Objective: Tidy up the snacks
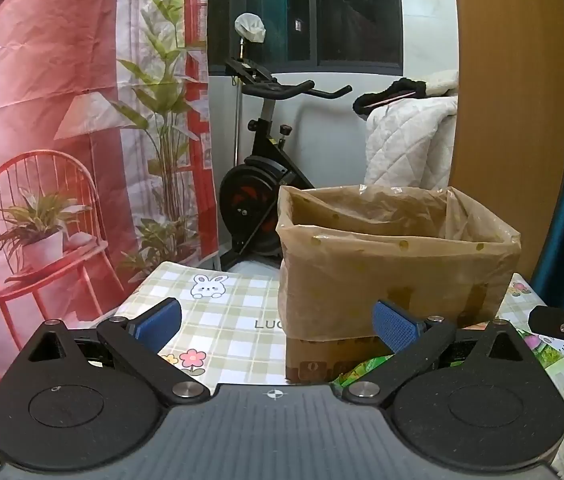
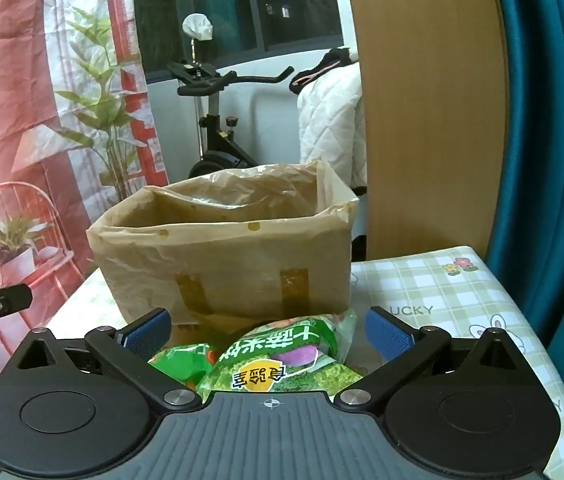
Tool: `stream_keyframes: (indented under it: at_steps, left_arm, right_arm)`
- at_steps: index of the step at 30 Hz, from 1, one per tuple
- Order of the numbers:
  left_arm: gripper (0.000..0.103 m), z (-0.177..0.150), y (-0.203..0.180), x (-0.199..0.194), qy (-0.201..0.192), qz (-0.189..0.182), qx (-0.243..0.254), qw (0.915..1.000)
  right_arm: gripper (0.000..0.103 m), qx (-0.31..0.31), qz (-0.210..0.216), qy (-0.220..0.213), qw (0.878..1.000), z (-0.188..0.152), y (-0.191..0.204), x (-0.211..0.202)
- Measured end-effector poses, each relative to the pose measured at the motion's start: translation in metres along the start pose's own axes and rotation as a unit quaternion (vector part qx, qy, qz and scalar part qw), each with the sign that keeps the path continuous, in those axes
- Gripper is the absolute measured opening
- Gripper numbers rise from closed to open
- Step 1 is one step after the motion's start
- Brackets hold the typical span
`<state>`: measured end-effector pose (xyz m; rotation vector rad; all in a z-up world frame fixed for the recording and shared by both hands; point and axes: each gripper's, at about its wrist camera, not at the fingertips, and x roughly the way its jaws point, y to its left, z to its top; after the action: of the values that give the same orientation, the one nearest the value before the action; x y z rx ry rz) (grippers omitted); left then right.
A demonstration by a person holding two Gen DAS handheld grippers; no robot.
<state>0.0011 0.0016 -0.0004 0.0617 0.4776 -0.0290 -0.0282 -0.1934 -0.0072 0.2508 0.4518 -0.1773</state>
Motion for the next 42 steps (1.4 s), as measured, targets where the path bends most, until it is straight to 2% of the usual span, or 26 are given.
stream_keyframes:
  at_steps: [42]
  left_arm:
    - [0.102, -0.0037, 0.0021, -0.0038, 0.004, -0.001, -0.002, 1.0000]
  right_arm:
    - [0.103, 0.002, 0.006, 0.001, 1.000, 0.0002, 0.0057, -0.0026]
